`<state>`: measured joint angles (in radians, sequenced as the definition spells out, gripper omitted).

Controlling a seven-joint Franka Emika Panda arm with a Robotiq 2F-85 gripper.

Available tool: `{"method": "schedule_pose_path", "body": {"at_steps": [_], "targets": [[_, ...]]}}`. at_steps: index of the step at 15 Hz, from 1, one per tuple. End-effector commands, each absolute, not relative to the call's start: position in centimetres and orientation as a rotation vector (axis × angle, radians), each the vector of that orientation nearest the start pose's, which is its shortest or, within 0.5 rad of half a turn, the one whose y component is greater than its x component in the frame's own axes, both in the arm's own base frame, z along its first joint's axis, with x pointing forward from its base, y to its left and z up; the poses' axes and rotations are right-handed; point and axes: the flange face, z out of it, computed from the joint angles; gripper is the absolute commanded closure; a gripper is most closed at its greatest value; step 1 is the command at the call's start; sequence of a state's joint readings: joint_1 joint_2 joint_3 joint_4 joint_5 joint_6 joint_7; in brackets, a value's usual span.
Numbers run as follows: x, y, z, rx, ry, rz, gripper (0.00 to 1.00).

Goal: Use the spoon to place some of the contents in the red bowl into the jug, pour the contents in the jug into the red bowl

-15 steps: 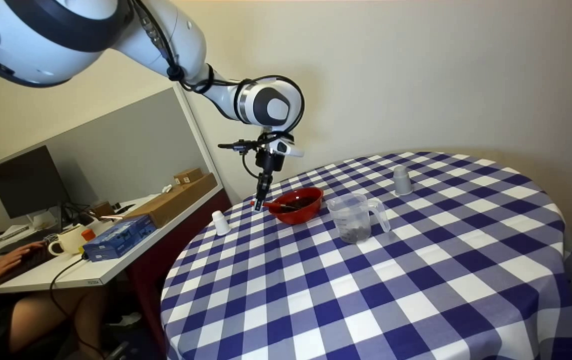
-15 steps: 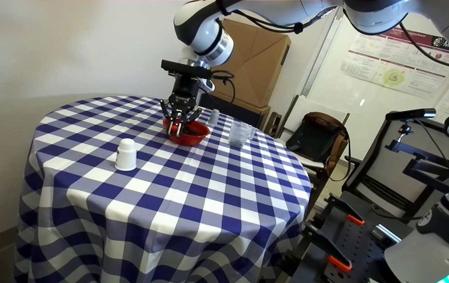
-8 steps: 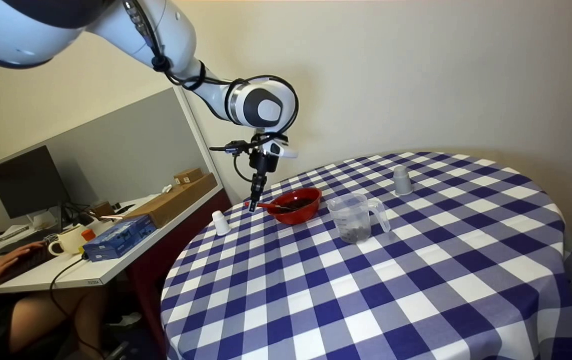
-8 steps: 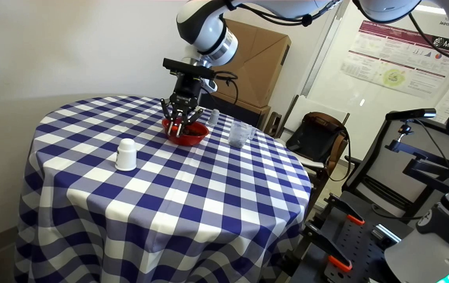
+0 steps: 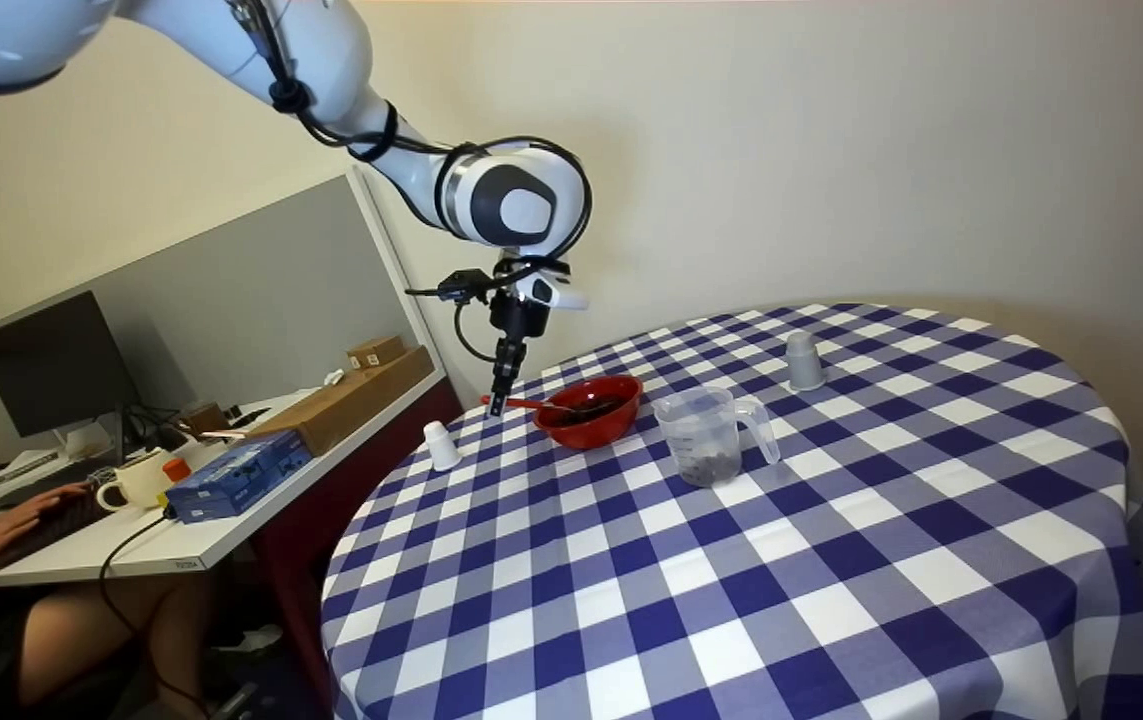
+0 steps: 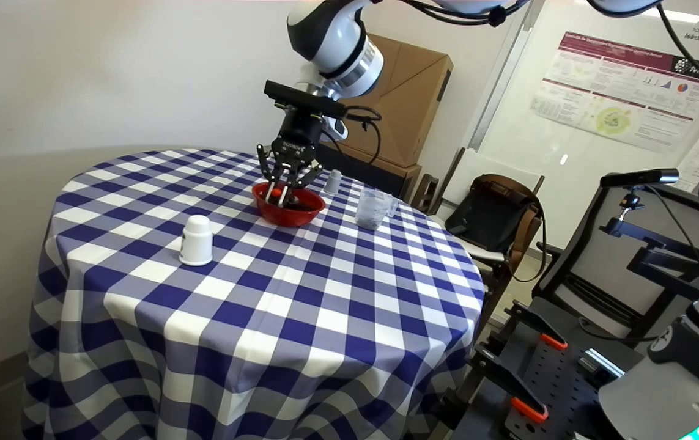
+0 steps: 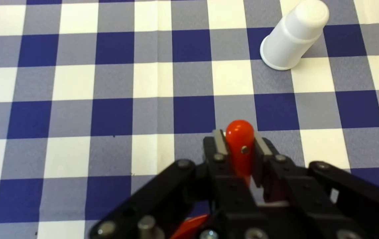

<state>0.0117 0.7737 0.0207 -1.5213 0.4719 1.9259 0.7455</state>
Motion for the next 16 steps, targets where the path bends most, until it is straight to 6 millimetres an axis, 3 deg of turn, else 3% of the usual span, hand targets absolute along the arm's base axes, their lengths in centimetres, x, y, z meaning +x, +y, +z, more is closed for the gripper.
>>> {"method": "schedule_pose_path", "body": {"at_steps": [1,11,16], "targets": [[65.7,5.0,20.0,-2.448,1.276,0.672,0.91],[63.9,5.3,23.2,-2.43,1.205,0.612,0.91],[62.9,4.5,24.9,-2.402,1.182,0.577,0.91]]}}
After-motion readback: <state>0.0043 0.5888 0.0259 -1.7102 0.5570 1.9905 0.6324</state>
